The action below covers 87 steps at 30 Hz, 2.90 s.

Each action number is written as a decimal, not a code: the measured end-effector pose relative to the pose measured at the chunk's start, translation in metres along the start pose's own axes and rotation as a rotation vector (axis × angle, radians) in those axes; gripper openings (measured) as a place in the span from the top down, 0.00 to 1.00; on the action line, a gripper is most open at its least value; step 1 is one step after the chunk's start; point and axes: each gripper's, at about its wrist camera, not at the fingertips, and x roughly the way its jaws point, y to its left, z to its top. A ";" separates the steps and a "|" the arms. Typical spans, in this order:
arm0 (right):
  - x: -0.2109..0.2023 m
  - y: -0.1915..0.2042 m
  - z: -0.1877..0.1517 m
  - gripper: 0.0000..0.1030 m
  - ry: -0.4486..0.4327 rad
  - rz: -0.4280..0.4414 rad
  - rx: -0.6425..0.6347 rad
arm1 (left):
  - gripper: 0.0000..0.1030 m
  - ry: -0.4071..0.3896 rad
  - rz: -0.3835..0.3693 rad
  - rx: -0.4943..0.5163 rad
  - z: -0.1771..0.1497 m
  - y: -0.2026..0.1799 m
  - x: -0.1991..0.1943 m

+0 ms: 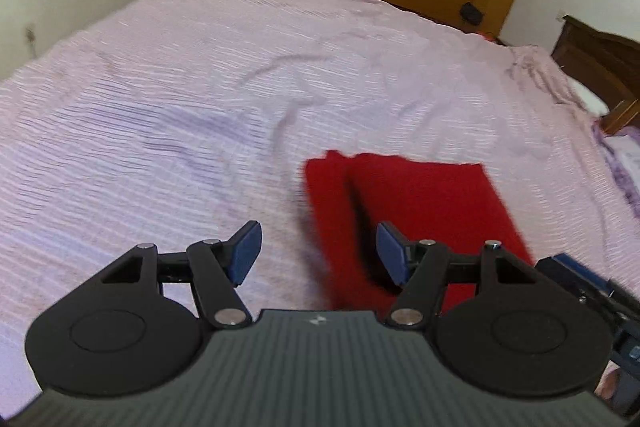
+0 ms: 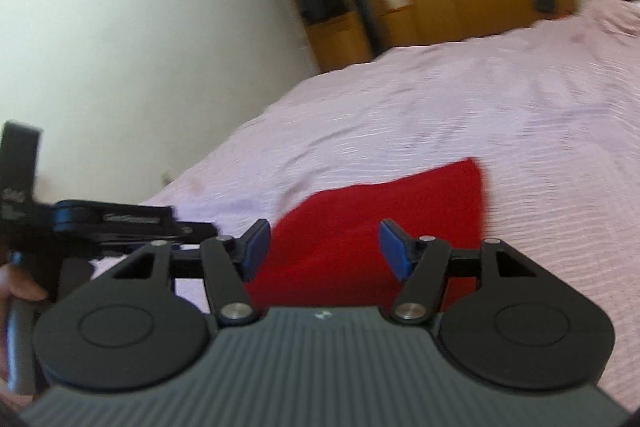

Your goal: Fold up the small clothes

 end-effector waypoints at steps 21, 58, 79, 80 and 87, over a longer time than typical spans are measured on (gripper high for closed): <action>0.032 -0.099 -0.018 0.37 0.043 -0.204 0.300 | 0.85 -0.044 -0.166 -0.122 0.015 -0.010 0.069; 0.117 -0.142 -0.038 0.12 0.380 0.318 0.589 | 0.19 0.183 -0.308 -0.274 -0.030 0.034 0.098; 0.007 -0.123 0.000 0.35 0.387 0.380 0.598 | 0.30 0.217 -0.564 -0.290 -0.079 -0.014 0.012; -0.001 -0.124 -0.003 0.35 0.391 0.376 0.593 | 0.30 0.226 -0.568 -0.288 -0.086 -0.018 0.008; -0.024 -0.117 -0.033 0.33 0.411 0.153 0.362 | 0.30 0.201 -0.355 -0.063 -0.118 -0.039 -0.010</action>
